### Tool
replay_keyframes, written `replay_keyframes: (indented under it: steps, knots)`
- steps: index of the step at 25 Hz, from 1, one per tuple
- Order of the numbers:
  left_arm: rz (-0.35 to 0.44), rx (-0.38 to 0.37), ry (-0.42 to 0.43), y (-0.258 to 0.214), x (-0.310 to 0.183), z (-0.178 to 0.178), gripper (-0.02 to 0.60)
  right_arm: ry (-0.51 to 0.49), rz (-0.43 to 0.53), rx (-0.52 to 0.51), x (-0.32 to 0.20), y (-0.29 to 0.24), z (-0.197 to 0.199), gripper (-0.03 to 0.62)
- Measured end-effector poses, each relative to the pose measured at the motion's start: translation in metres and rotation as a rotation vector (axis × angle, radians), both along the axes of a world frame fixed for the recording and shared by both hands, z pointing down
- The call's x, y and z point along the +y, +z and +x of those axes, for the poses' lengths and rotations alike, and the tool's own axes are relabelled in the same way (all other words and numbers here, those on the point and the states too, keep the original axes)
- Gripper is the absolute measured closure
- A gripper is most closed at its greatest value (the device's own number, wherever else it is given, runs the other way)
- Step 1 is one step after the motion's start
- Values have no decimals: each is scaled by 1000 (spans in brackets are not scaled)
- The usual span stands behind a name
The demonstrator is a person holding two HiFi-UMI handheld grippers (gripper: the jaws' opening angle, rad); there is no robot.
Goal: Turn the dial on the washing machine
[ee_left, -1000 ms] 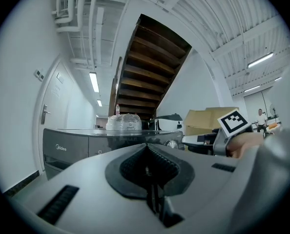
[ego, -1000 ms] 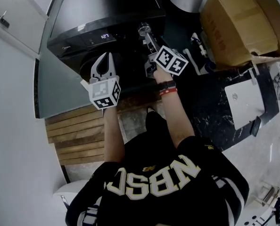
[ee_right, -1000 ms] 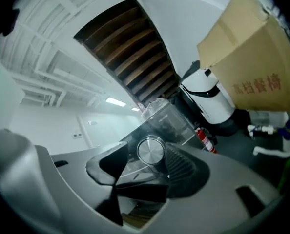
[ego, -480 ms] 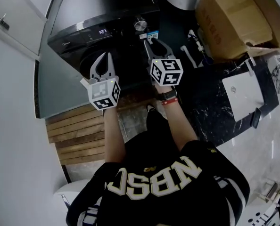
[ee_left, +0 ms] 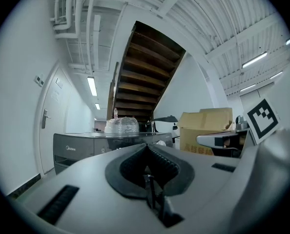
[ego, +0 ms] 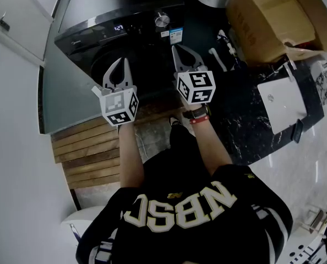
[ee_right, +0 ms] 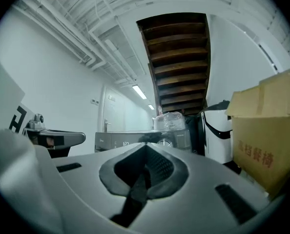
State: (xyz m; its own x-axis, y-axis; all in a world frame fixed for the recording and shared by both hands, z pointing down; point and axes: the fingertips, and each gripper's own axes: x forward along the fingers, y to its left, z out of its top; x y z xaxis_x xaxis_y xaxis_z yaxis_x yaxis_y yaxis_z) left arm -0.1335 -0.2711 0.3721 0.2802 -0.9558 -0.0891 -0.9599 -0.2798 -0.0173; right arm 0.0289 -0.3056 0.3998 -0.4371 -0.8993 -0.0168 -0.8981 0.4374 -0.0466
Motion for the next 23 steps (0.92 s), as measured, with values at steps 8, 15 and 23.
replay_keyframes:
  steps: [8,15,23]
  knots:
    - [10,44,31,-6,10,7,568,-5,-10,-3,12,6,4,586]
    - [41,46,57,-21,18,17,568,-68,-38,-22,20,12,-6,586]
    - [24,36,51,-12,19,14,568,-110,-58,-15,23,19,-18,586]
